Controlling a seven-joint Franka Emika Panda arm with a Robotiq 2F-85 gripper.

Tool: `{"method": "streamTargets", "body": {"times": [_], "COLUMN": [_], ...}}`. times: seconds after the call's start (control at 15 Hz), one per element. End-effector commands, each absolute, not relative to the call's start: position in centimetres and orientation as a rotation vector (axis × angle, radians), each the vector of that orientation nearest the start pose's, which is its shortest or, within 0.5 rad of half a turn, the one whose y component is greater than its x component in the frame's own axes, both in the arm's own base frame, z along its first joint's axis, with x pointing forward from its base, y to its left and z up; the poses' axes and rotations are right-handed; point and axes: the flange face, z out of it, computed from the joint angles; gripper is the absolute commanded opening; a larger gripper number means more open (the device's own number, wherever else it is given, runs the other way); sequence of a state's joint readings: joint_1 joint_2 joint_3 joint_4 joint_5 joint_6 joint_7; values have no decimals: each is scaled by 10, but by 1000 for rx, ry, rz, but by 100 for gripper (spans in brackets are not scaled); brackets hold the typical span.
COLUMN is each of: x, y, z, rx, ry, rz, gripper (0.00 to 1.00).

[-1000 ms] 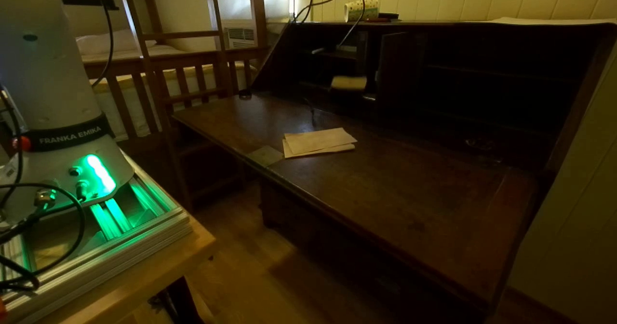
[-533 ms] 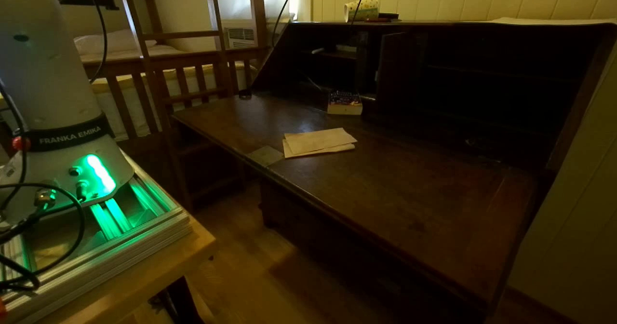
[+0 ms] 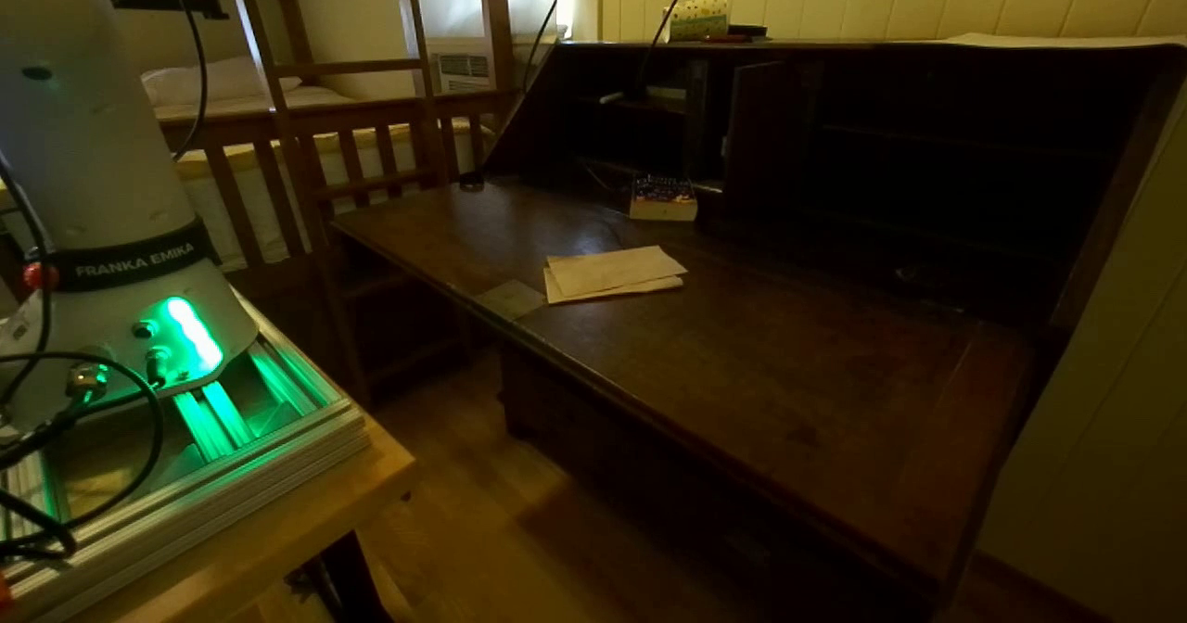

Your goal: Put the black cable on top of the shelf

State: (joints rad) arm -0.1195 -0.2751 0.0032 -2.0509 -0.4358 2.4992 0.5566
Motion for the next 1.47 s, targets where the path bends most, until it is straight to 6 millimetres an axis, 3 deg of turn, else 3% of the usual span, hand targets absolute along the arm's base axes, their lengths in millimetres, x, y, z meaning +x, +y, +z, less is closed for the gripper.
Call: {"method": "streamTargets", "body": {"times": [0.0,0.13,0.33,0.6,0.73,0.8,0.87,1.0,1.27,1.4], "x": [553,572,599,627,636,643,626,635,641,656], "y": [-58,-58,-55,-28,-11,4,-13,4,6,19], "z": [691,726,757,797,813,817,801,809,809,808], "rx": [-2930,-2832,-2654,-2390,-2345,-2359,-2395,-2375,-2368,-2287], "ry": [558,533,583,567,522,455,511,466,462,403], "rz": [-1557,-1722,-1892,-2000,-2027,-1985,-1986,-1982,-1984,-2055], "gripper": [1,1,1,1,1,1,4,4,1,1]}}
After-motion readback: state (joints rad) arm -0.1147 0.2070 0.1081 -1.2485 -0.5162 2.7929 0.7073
